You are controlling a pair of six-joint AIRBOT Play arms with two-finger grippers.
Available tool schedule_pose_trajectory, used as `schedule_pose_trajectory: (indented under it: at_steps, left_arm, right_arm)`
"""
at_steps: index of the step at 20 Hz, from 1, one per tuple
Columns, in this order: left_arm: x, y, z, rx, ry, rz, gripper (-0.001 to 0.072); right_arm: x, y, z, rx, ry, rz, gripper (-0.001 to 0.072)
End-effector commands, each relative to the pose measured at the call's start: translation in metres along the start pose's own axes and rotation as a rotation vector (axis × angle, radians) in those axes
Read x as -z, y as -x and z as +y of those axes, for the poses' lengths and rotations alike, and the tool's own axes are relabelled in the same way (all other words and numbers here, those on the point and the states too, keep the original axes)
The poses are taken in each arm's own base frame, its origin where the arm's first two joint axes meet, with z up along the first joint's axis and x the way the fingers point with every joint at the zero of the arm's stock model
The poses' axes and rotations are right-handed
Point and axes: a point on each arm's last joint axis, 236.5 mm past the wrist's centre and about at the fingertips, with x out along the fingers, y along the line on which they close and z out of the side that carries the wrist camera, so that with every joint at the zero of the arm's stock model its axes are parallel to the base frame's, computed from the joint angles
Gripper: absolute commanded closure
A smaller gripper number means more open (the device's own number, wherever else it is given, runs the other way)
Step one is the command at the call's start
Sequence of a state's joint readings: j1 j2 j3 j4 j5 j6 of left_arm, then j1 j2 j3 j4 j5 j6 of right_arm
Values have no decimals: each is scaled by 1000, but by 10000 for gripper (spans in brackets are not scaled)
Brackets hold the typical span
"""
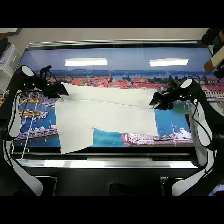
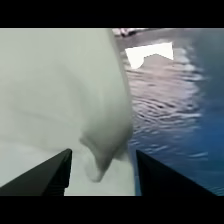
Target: Fold the clothes and pants, and hang the long-sleeved shirts on hangers.
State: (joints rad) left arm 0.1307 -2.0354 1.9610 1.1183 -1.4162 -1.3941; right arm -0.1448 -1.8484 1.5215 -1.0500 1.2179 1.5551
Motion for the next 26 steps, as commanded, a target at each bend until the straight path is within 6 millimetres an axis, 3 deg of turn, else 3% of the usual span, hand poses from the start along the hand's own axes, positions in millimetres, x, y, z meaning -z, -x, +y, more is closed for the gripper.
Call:
schedule_pose_trajectory:
  at_steps: [1,4,6,8,10,12,14,16,18,20,26]
  left_arm:
    - [2,21,5,-1,13,-4,-13]
    - [11,70,21,2,106,-39,-13]
    - [33,98,32,12,167,-58,-13]
    - [76,107,35,42,244,-38,-13]
    - [124,101,28,83,301,-9,-13]
    - [176,82,24,90,363,25,-13]
    - [221,56,14,113,397,51,-13]
    - [245,33,0,181,416,52,-13]
    - [256,16,-11,246,435,52,-13]
    - [267,6,-8,239,433,57,-13]
    - [263,0,-1,218,415,26,-5]
  right_arm:
    - [-13,31,-1,-2,-51,-82,204]
    - [-16,108,-14,57,8,-200,204]
    - [-6,161,-24,95,60,-263,207]
    - [8,202,-23,102,105,-311,208]
    - [27,228,-19,110,141,-323,207]
    - [40,243,-6,96,161,-338,207]
    - [45,252,19,17,182,-367,207]
    - [52,254,35,-48,192,-354,207]
    - [60,253,50,-113,200,-326,207]
    - [64,253,58,-147,204,-312,207]
    - [75,250,58,-151,210,-270,209]
